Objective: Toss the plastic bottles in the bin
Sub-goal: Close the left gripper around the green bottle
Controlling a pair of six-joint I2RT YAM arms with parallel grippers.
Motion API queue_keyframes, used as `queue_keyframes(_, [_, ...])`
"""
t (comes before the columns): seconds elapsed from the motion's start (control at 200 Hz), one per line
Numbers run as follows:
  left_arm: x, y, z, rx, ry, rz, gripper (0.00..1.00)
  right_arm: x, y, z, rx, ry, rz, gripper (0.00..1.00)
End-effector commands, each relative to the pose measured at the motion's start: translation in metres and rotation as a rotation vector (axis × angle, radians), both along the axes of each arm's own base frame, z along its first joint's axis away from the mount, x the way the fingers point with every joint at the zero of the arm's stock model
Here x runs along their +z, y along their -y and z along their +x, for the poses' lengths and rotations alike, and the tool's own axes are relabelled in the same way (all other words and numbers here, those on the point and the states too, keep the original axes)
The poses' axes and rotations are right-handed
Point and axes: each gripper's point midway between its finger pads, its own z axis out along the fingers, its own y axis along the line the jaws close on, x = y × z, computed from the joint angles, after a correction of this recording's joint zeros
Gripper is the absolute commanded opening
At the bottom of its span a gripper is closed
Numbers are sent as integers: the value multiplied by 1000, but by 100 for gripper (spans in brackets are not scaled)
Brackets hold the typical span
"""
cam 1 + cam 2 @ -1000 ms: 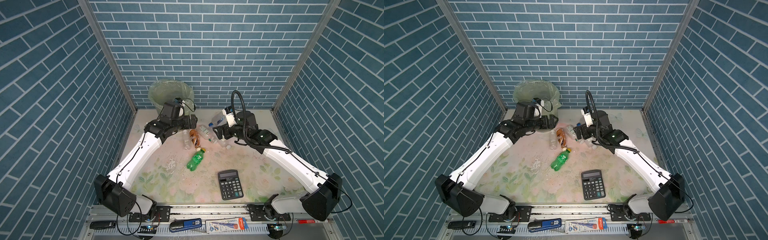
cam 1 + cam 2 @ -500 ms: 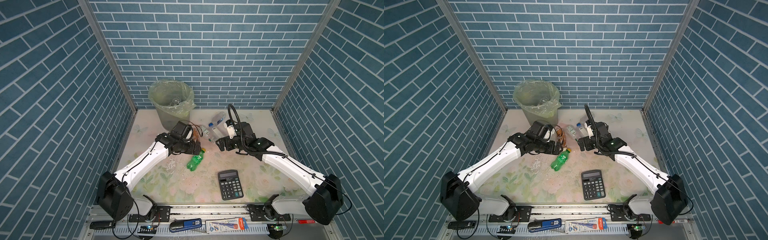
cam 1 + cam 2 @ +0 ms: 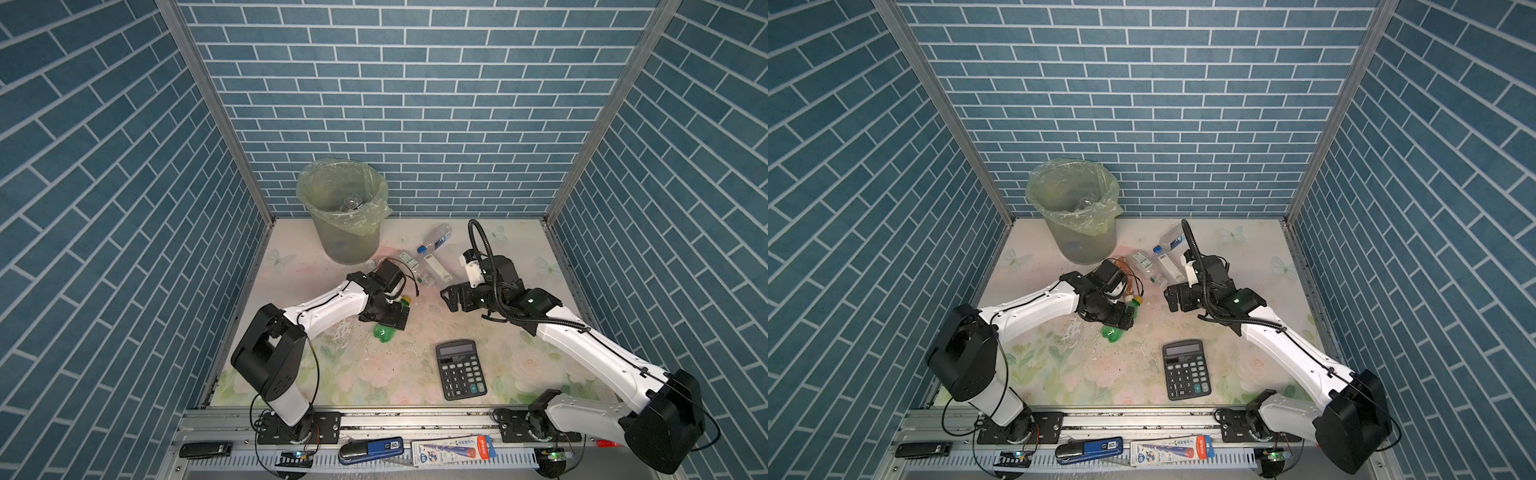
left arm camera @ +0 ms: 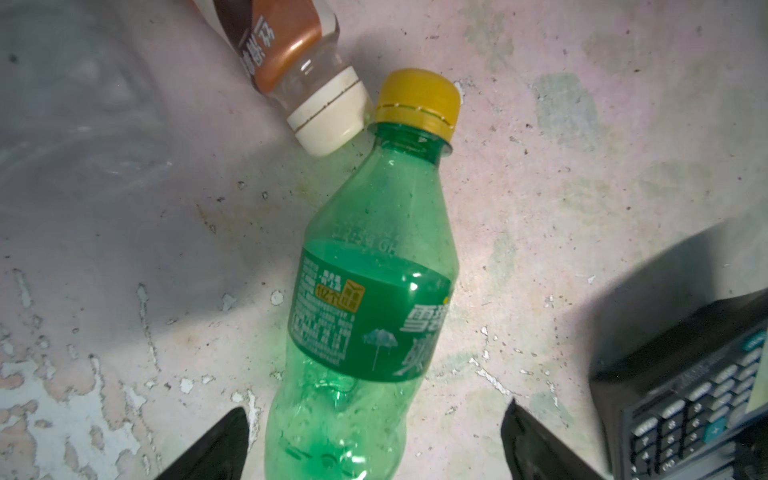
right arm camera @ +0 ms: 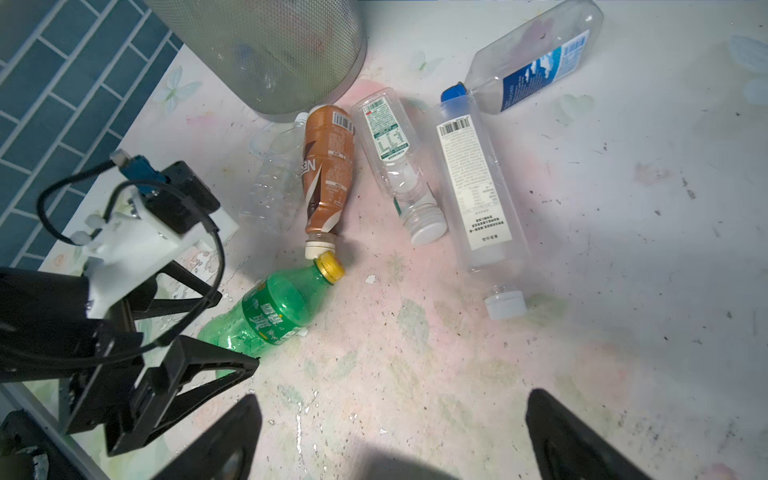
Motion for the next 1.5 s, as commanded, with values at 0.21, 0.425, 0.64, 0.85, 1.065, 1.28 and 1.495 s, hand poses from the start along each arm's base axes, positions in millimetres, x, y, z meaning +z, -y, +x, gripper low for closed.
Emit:
queue_keyframes(0.21, [-23,-5,0,9,-6,42,82,-5,2,-8,-5,-43,67,99])
queue_keyframes(0.425, [-36,-6,-5,11,-37,51,73,-4,4,-12,31,-48,92,99])
queue_keyframes(0.64, [-40,-9,-9,7,-56,65,59,-1,8,-11,31,-37,90,99])
queue_keyframes(0.85, [-36,-11,-10,16,-52,62,51,-3,9,-10,35,-38,110,99])
queue_keyframes(1.065, [-18,-7,-6,40,-13,17,49,2,4,-11,60,-38,138,99])
queue_keyframes(1.28, [8,8,-2,23,17,-72,49,10,1,-10,71,-24,152,99])
queue_keyframes(1.495, [43,15,12,30,115,-128,50,18,-7,-4,93,-12,174,99])
